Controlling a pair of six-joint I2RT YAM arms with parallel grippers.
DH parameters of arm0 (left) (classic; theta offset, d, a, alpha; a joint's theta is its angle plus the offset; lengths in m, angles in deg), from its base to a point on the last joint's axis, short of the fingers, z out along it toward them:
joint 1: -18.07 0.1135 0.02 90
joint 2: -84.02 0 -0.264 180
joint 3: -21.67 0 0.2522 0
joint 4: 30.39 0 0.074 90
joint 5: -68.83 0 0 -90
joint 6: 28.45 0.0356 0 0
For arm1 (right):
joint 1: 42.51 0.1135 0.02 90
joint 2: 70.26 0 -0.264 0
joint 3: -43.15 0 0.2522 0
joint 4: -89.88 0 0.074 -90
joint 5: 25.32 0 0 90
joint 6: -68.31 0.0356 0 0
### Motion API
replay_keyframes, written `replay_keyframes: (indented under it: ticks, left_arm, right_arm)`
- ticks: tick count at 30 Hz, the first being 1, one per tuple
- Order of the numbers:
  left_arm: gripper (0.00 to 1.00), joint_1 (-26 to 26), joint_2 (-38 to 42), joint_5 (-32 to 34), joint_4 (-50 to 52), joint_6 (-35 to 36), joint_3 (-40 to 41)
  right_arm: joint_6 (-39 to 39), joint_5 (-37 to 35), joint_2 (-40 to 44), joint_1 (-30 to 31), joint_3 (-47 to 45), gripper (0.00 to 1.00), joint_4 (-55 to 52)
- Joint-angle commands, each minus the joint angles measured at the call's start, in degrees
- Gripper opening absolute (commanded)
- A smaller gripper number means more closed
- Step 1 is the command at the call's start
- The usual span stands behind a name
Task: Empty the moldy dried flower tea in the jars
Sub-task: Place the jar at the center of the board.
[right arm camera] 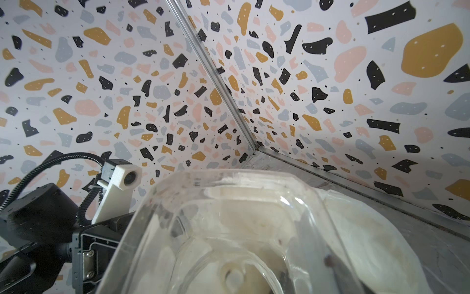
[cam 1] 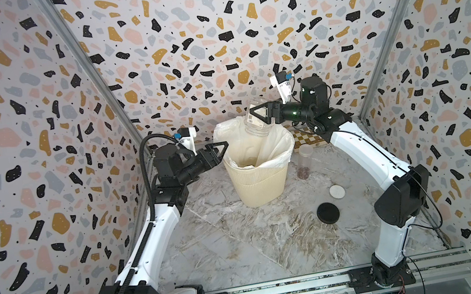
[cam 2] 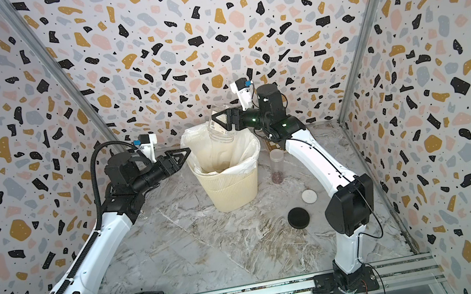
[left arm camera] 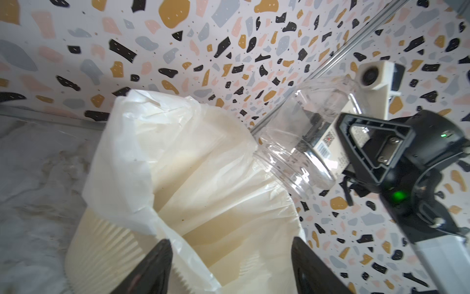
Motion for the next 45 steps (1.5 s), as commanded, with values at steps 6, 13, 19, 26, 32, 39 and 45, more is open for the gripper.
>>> replay_keyframes:
  ticks: [6, 13, 19, 26, 32, 39, 45]
  left_arm:
    - [0.73, -4.6, -2.8, -5.2, -19.6, -17.2, -2.2]
    - [0.72, -9.3, -4.9, -2.4, -17.2, -19.0, -5.7]
    - [0.66, -12.7, -7.8, 0.4, -26.1, -24.8, -5.8]
    - [0.56, -14.7, -11.0, 4.0, -38.4, -29.8, -5.2]
    - [0.31, -14.8, -12.9, 5.0, -46.2, -34.1, -4.0]
    - [0.27, -14.8, -12.6, 4.8, -48.3, -34.6, -3.3]
    - [0.21, -14.8, -13.1, 5.2, -52.7, -36.7, -2.2]
  right_arm:
    - [17.0, 1.4, 7.7, -0.3, -9.6, 0.84, 22.1]
    - [17.6, -1.3, 9.6, -0.4, -11.8, 0.85, 23.9]
    - [16.1, -2.0, 9.8, -0.1, -12.2, 0.85, 22.9]
    - [15.5, -1.5, 10.1, -0.1, -12.3, 0.85, 22.6]
    - [16.4, -0.7, 10.1, -0.9, -12.5, 0.85, 22.6]
    - [18.4, 0.4, 9.5, -1.3, -12.9, 0.85, 24.3]
    - [22.0, 2.0, 8.6, -1.8, -13.4, 0.85, 26.9]
